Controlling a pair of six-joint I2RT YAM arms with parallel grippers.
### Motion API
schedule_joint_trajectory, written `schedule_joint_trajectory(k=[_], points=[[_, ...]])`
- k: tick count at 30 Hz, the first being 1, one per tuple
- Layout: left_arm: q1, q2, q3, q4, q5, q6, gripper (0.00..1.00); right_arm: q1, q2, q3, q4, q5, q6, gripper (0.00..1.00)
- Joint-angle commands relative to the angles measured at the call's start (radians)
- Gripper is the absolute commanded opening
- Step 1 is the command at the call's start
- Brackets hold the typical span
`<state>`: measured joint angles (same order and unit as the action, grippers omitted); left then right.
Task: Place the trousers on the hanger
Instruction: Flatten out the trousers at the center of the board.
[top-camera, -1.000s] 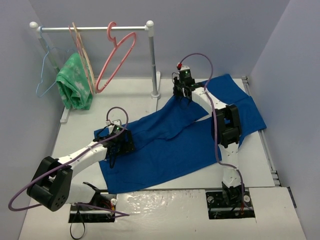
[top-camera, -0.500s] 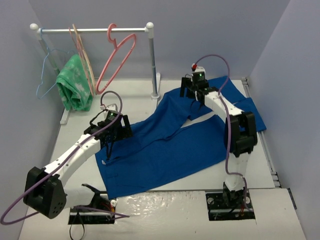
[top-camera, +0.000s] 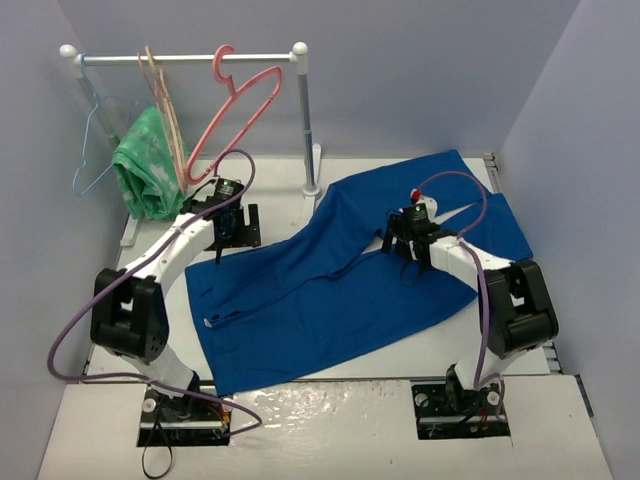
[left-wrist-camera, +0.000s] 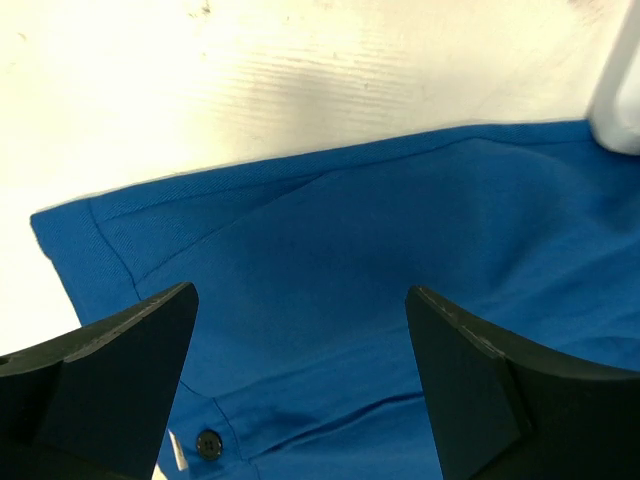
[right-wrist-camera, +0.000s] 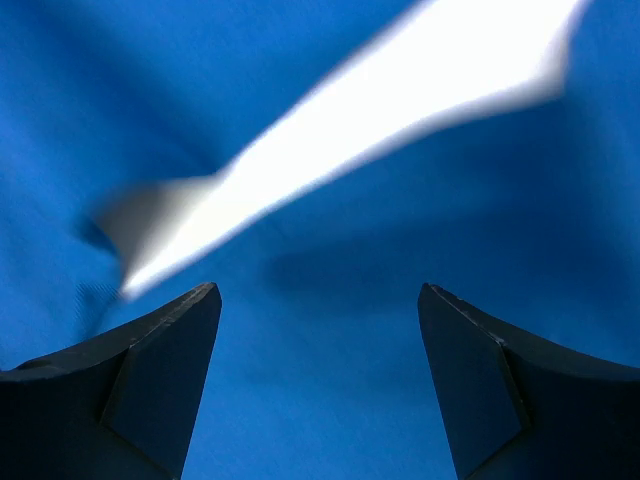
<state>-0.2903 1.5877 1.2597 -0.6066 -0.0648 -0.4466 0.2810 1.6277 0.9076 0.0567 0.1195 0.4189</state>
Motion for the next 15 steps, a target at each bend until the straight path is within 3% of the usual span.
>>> schedule_joint_trajectory(k=[1,8,15], points=[[0.014,0.108,0.107,-0.03,0.024,0.094,0.83,0.0,-0.178,-0.1,0.096,0.007,0.075,0.77],[0.004,0.222,0.139,0.012,0.12,0.132,0.83,0.003,-0.322,-0.224,0.128,-0.063,0.056,0.77],[-0.071,0.241,0.033,0.047,0.102,0.089,0.83,0.007,-0.383,-0.267,0.134,-0.104,0.032,0.77]])
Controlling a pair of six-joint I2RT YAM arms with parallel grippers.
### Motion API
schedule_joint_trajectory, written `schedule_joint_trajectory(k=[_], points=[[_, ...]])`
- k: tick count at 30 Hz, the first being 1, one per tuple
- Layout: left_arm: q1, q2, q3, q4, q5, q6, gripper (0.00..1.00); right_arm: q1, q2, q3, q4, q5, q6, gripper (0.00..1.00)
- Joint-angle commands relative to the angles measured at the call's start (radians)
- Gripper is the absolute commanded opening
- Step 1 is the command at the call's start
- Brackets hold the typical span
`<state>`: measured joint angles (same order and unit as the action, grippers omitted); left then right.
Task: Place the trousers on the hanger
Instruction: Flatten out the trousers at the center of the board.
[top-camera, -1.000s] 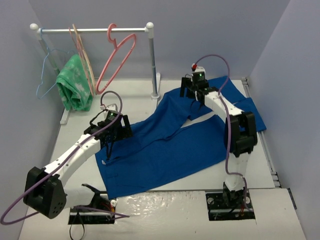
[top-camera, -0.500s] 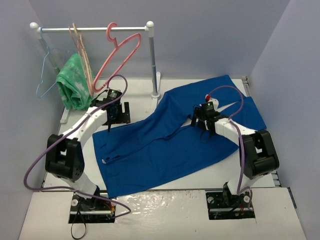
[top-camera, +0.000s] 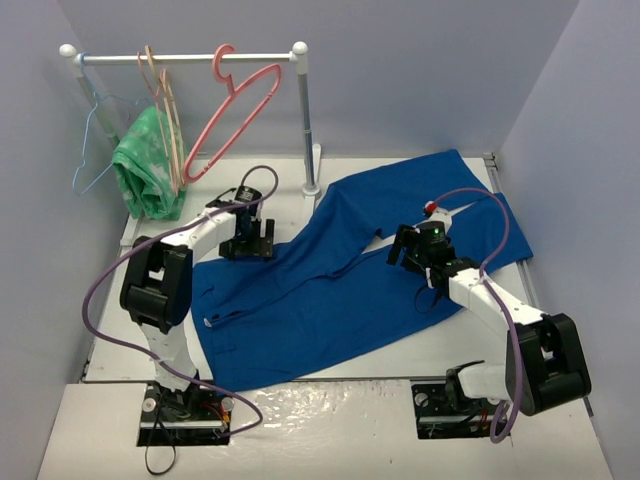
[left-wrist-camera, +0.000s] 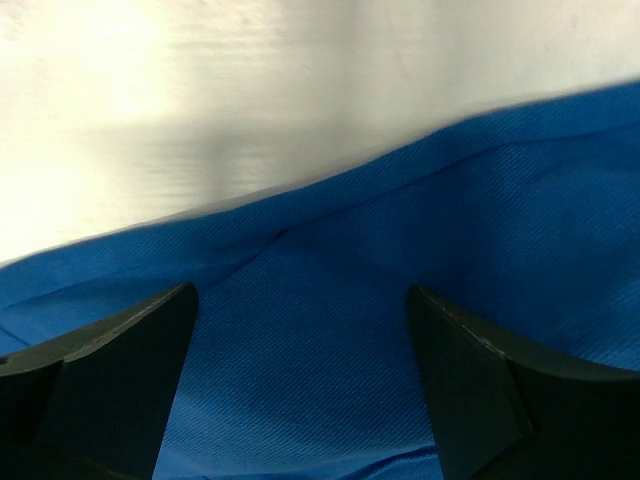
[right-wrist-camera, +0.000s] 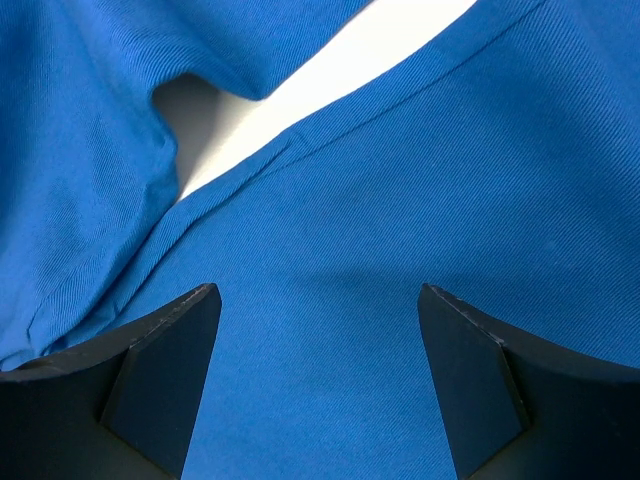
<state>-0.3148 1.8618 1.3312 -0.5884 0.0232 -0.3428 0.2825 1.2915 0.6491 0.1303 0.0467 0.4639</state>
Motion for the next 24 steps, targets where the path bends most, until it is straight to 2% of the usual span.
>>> schedule_joint_trajectory(k=[1,10,13,15,18,20,21,24], points=[[-0.058,-0.035,-0.058,0.034,0.013,-0.025,0.84,0.006,-0.048,-0.011,0.061,-0.036,-0.016,0.77],[-0.145,-0.034,-0.171,0.078,-0.075,-0.084,0.86,0.007,-0.061,-0.058,0.082,-0.084,-0.02,0.77],[-0.158,-0.031,-0.189,0.092,-0.1,-0.111,0.81,0.007,-0.061,-0.068,0.088,-0.091,-0.018,0.77],[-0.16,-0.027,-0.2,0.104,-0.11,-0.119,0.68,0.007,-0.063,-0.068,0.09,-0.091,-0.018,0.77],[-0.161,-0.03,-0.196,0.089,-0.144,-0.124,0.23,0.008,-0.066,-0.068,0.091,-0.092,-0.018,0.77],[-0.161,-0.057,-0.182,0.074,-0.169,-0.121,0.04,0.009,-0.066,-0.068,0.092,-0.093,-0.019,0.77],[-0.161,-0.076,-0.165,0.061,-0.185,-0.116,0.0,0.009,-0.066,-0.068,0.092,-0.094,-0.019,0.77],[-0.16,-0.155,-0.103,0.007,-0.248,-0.088,0.0,0.009,-0.065,-0.068,0.092,-0.088,-0.019,0.77]])
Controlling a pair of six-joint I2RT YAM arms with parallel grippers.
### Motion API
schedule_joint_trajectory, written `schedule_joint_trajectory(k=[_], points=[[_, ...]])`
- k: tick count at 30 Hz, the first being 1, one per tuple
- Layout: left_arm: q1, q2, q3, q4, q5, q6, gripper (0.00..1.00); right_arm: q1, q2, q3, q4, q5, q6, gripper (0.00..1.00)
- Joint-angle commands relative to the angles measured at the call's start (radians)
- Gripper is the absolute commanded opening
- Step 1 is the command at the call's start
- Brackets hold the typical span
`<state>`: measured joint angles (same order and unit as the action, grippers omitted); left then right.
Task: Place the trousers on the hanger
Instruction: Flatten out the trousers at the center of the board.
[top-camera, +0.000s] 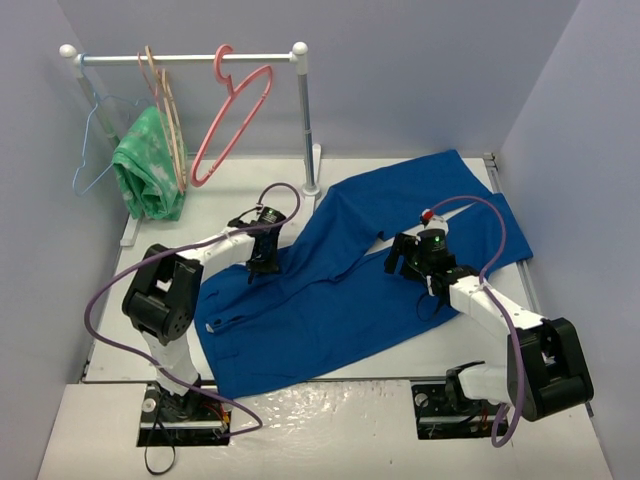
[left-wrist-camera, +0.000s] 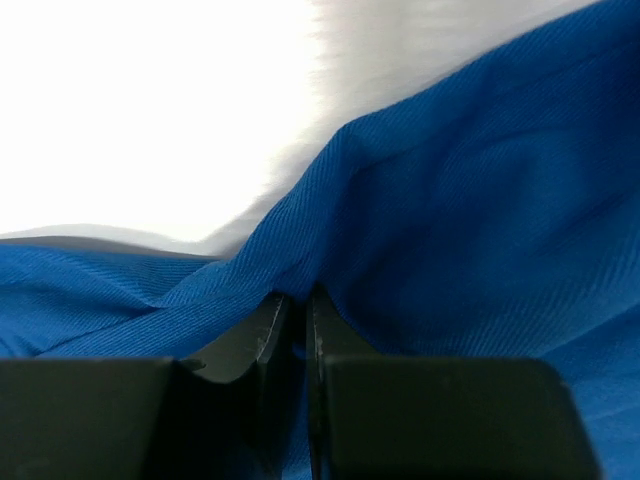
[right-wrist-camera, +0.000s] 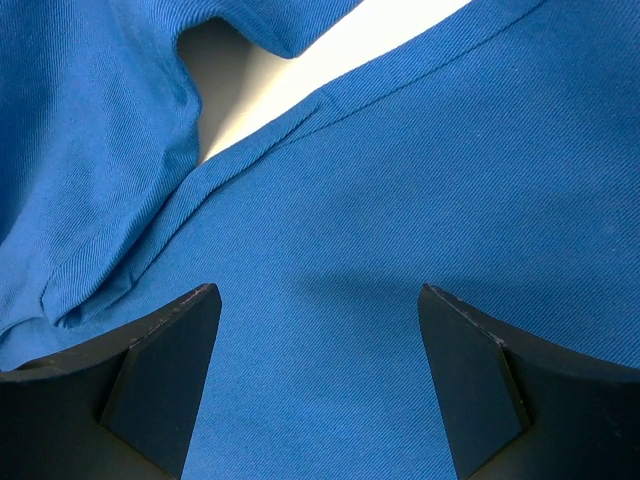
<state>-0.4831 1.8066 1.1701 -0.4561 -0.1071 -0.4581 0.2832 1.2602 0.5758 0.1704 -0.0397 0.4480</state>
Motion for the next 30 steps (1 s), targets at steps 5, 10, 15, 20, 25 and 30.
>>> schedule_joint_trajectory(k=[5,10,15,20,25,30], points=[[0.028,-0.2,0.157,-0.17,-0.204,0.083,0.0,0.005,-0.011,0.001,0.041,0.035,0.014,0.77],[0.121,-0.19,0.206,-0.16,-0.237,0.092,0.0,0.005,0.009,-0.004,0.039,0.066,0.024,0.77],[0.221,-0.148,0.22,-0.126,-0.279,0.043,0.0,0.005,0.04,0.002,0.031,0.087,0.035,0.77],[0.226,-0.106,0.275,-0.182,-0.26,0.018,0.29,0.005,0.07,0.02,0.023,0.093,0.049,0.77],[0.154,-0.278,0.152,-0.1,-0.172,-0.009,0.56,0.005,0.05,0.082,0.015,0.085,0.004,0.77],[-0.012,-0.376,0.009,0.027,-0.123,-0.032,0.59,0.003,0.114,0.239,0.016,0.079,-0.027,0.75]])
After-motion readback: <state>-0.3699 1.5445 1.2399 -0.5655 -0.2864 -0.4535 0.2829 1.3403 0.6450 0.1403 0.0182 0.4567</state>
